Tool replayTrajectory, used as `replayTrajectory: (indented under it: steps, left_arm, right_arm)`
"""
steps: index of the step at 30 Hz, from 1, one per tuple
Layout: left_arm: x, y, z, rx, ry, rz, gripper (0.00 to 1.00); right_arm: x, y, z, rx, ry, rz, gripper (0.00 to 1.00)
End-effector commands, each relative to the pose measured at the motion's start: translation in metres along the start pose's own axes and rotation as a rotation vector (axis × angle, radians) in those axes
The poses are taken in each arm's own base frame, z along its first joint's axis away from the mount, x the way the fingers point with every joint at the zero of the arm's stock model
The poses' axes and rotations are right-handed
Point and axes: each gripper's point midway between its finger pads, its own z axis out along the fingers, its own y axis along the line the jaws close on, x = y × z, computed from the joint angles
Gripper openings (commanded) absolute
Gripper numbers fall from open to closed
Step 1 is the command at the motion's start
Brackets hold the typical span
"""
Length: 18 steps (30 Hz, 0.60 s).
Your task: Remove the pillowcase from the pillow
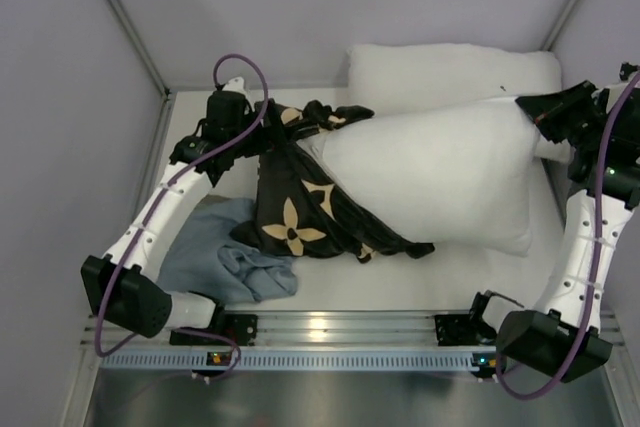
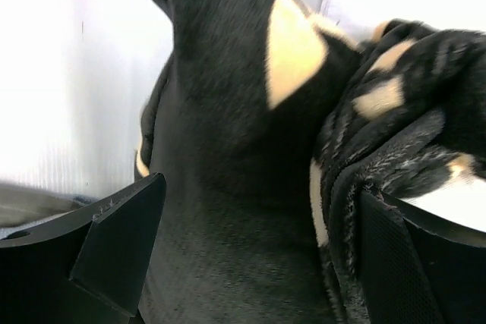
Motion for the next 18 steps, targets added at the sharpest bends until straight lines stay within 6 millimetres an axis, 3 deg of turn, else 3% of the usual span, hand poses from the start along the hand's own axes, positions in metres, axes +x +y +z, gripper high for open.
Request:
replayTrajectory:
  steps: [1,3,4,9,11,14,17,18]
  left_arm:
    - [0.013,0.037,-0.009,-0.118,-0.012,-0.014,0.99]
    - [0.026,0.050,-0.006,-0.168,0.001,-0.033,0.99]
    - [0.043,0.059,-0.001,-0.194,0.035,-0.037,0.99]
    - [0.097,0.062,0.013,-0.148,0.165,-0.117,0.99]
    - [0.104,0.070,0.012,-0.171,0.149,-0.140,0.99]
    - [0.081,0.073,0.002,-0.171,0.014,-0.200,0.99]
    - [0.030,0.062,-0.010,-0.137,-0.172,-0.222,0.99]
    - [0.021,0.062,-0.004,-0.155,-0.178,-0.224,0.99]
  right_arm:
    - [-0.069,0.013,-0.002,-0.003,-0.251,-0.089,0.00]
    - [-0.071,0.011,0.006,-0.013,-0.231,-0.072,0.00]
    - [-0.072,0.011,0.008,-0.018,-0.227,-0.069,0.00]
    - [-0.079,0.011,0.015,-0.026,-0.237,-0.059,0.00]
    - [-0.077,0.006,0.018,-0.019,-0.229,-0.055,0.00]
    - [-0.068,0.000,0.021,-0.027,-0.204,-0.051,0.00]
    - [-0.060,0.005,0.017,-0.073,-0.198,-0.073,0.00]
    - [-0.058,0.010,0.015,-0.097,-0.201,-0.083,0.00]
